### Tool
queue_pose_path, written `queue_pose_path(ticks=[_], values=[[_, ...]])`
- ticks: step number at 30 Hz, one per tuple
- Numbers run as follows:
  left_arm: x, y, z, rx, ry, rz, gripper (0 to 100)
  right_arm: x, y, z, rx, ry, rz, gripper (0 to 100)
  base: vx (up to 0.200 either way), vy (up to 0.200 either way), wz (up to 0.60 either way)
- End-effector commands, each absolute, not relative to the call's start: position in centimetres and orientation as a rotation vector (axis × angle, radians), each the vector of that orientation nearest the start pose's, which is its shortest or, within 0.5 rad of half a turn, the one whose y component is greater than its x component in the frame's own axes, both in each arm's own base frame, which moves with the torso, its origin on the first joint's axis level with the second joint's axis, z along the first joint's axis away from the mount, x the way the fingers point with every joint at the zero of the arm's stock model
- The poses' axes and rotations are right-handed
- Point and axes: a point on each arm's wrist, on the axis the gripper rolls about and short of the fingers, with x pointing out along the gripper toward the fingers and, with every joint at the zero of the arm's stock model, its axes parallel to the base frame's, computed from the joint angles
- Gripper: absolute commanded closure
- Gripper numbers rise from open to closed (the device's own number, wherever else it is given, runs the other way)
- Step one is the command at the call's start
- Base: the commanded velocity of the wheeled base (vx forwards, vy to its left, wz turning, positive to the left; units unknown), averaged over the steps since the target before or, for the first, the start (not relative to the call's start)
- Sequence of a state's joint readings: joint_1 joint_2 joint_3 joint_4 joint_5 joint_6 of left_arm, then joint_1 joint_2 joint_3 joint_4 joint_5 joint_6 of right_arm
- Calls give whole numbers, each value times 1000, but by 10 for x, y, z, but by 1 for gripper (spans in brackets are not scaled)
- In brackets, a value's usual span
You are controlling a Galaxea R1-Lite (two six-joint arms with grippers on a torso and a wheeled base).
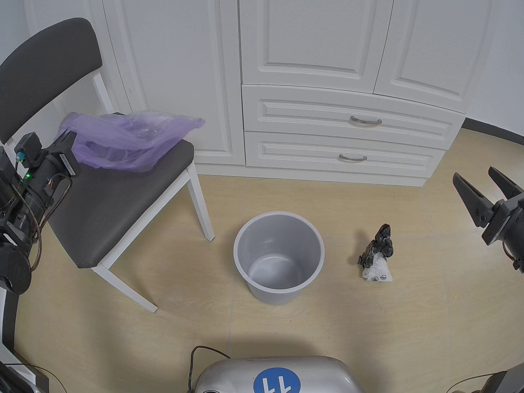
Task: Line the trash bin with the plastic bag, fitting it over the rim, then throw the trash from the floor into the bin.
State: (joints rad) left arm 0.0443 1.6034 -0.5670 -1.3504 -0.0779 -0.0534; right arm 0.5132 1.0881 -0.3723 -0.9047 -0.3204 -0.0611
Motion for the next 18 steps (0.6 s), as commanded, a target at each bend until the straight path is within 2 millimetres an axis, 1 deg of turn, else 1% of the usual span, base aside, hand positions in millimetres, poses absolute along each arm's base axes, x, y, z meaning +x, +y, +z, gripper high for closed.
queue_pose_path(ticks=[1,2,3,5,6,7,8,10,14,16,18], values=[[264,8,234,-27,-362,-85,100,131,63,226,10,-170,171,0,0,0,0],[264,8,234,-27,-362,-85,100,131,63,226,10,-170,171,0,0,0,0],[263,4,245,-22,-402,-114,100,132,66,229,9,-179,181,0,0,0,0],[263,4,245,-22,-402,-114,100,132,66,229,9,-179,181,0,0,0,0],[262,-10,245,-35,-387,-159,100,137,69,239,-3,-201,187,0,0,0,0],[262,-10,245,-35,-387,-159,100,137,69,239,-3,-201,187,0,0,0,0],[260,-14,240,-40,-364,-166,100,141,72,244,2,-209,187,0,0,0,0],[257,-16,237,-39,-355,-167,100,142,73,244,12,-208,187,0,0,0,0],[249,-28,241,-46,-369,-190,100,135,73,241,20,-203,211,0,0,0,0],[246,-40,244,-68,-381,-180,100,128,72,242,23,-213,213,0,0,0,0],[243,-49,245,-78,-385,-183,100,126,72,242,21,-216,206,0,0,0,0]])
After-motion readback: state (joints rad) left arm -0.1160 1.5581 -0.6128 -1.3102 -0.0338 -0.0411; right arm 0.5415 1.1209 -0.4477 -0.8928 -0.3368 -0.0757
